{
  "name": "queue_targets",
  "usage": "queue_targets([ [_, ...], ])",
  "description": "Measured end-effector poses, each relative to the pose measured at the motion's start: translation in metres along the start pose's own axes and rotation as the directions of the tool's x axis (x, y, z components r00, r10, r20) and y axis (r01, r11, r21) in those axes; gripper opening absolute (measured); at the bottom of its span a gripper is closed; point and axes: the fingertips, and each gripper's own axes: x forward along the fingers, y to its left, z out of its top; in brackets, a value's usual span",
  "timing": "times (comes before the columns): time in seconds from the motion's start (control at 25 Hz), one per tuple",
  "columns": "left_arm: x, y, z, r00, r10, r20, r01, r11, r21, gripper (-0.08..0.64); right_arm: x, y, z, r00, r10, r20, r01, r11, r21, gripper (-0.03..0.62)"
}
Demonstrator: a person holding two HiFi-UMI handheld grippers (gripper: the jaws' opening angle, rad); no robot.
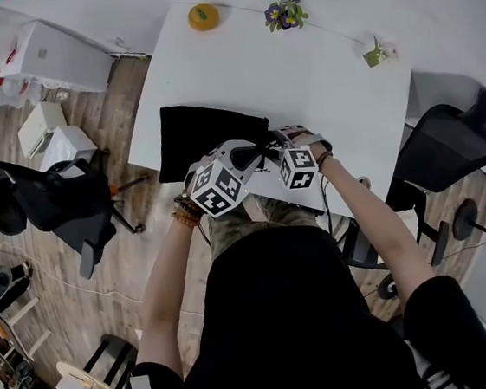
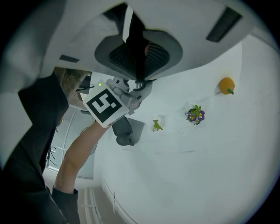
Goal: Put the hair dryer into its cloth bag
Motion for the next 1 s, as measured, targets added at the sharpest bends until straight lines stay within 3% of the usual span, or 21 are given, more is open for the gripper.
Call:
queue_targets([
  [0.2, -0.005, 0.001, -0.002, 1.0, 0.01, 0.016, -0.009, 0.999, -0.034, 0.061, 0.014, 0.002, 0.007, 0.997, 0.033, 0.076, -0.041, 0.994, 0.097, 0.188],
  [0.24, -0.007, 0.002, -0.004, 1.0, 0.013, 0.015, -0.013, 0.999, -0.038, 0.061, 0.013, 0.004, 0.003, 0.995, 0.047, 0.083, -0.056, 0.992, 0.117, 0.246],
  [0.4, -0.014, 0.008, -0.01, 1.0, 0.028, 0.014, -0.027, 0.998, -0.049, 0.061, 0.006, 0.006, -0.028, 0.999, 0.044, 0.032, -0.049, 0.987, 0.152, 0.265],
  [0.48, -0.015, 0.01, -0.012, 0.999, 0.033, 0.012, -0.032, 0.998, -0.053, 0.061, 0.008, 0.004, -0.043, 0.999, 0.036, -0.01, -0.034, 0.987, 0.159, 0.233],
  [0.52, -0.015, 0.01, -0.012, 0.999, 0.033, 0.011, -0.032, 0.998, -0.055, 0.061, 0.008, 0.003, -0.046, 0.999, 0.036, -0.02, -0.032, 0.986, 0.162, 0.159],
  [0.88, -0.01, 0.002, -0.003, 1.0, 0.006, 0.014, -0.006, 1.0, -0.024, 0.061, 0.013, 0.003, 0.004, 0.997, 0.05, 0.051, -0.058, 0.985, 0.165, 0.147],
  [1.0, -0.009, 0.002, -0.003, 1.0, 0.008, 0.005, -0.008, 1.0, -0.019, 0.061, 0.017, 0.013, 0.01, 0.991, 0.127, 0.052, -0.133, 0.982, 0.138, 0.161],
])
